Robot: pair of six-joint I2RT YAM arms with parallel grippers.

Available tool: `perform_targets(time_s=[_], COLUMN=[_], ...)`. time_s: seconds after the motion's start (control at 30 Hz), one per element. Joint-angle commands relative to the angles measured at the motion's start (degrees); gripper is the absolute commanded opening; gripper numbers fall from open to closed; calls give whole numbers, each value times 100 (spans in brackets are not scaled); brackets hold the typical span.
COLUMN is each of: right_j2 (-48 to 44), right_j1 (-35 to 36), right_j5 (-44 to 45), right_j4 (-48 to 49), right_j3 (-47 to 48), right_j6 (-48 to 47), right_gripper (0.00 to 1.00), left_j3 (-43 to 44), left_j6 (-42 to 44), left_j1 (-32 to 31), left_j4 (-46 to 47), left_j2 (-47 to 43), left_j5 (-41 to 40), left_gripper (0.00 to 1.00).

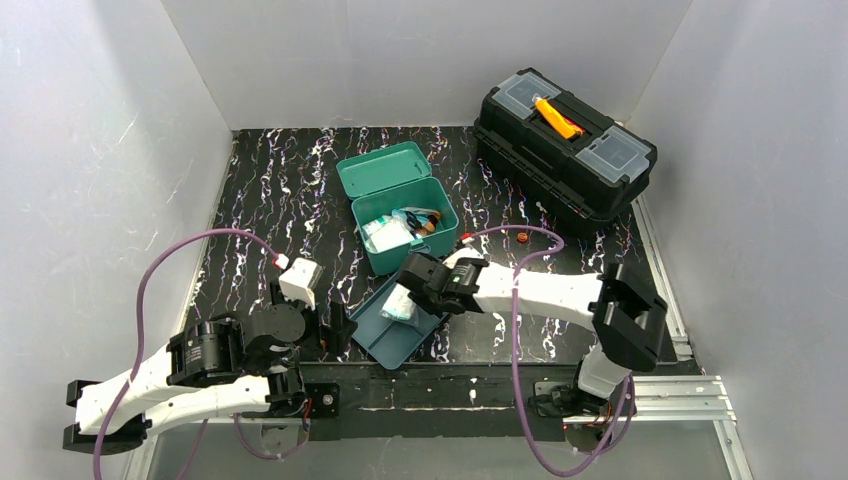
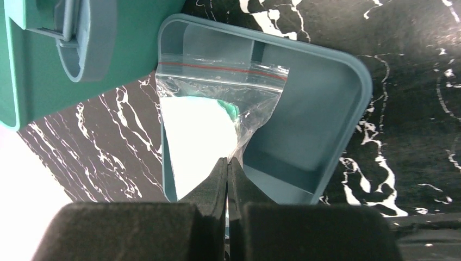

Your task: Organize the medicine kit

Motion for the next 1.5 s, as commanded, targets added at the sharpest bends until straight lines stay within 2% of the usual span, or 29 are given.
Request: perform_targets(time_s=[0.0, 0.3, 0.7, 0.77, 0.87, 0.9, 1.13, 1.33, 1.47], right_j2=[400, 941, 1290, 1234, 995, 949, 159, -570, -1300], right_j1=[144, 208, 241, 250, 281, 277, 297, 301, 295], right_j5=[426, 268, 286, 260, 465, 465, 585, 573, 519], right_j4=[-638, -658, -520, -508, -752, -793, -640, -618, -242], right_j3=[586, 897, 1398, 1381, 1366, 1313, 724, 219, -503], right_j6=[702, 1129, 684, 551, 379, 348, -332, -1216, -1832], right_gripper=[1, 1, 1, 21, 37, 40, 42, 41, 40], left_j3=[-27, -72, -62, -53, -62, -70, 131, 145, 84], left_j6=[-95, -103, -96, -98, -24, -1, -79, -173, -153], left_j1=[1, 2, -10, 0, -8, -5, 4, -2, 40], left_j4=[-144, -111, -123, -148, -88, -69, -129, 345, 853], left_j2=[-59, -261, -129, -113, -97, -68, 468, 1037, 1470], left_j5=[-219, -199, -230, -260, -222, -214, -126, 33, 201], left_gripper=[99, 99, 100, 100, 100, 100, 99, 99, 81])
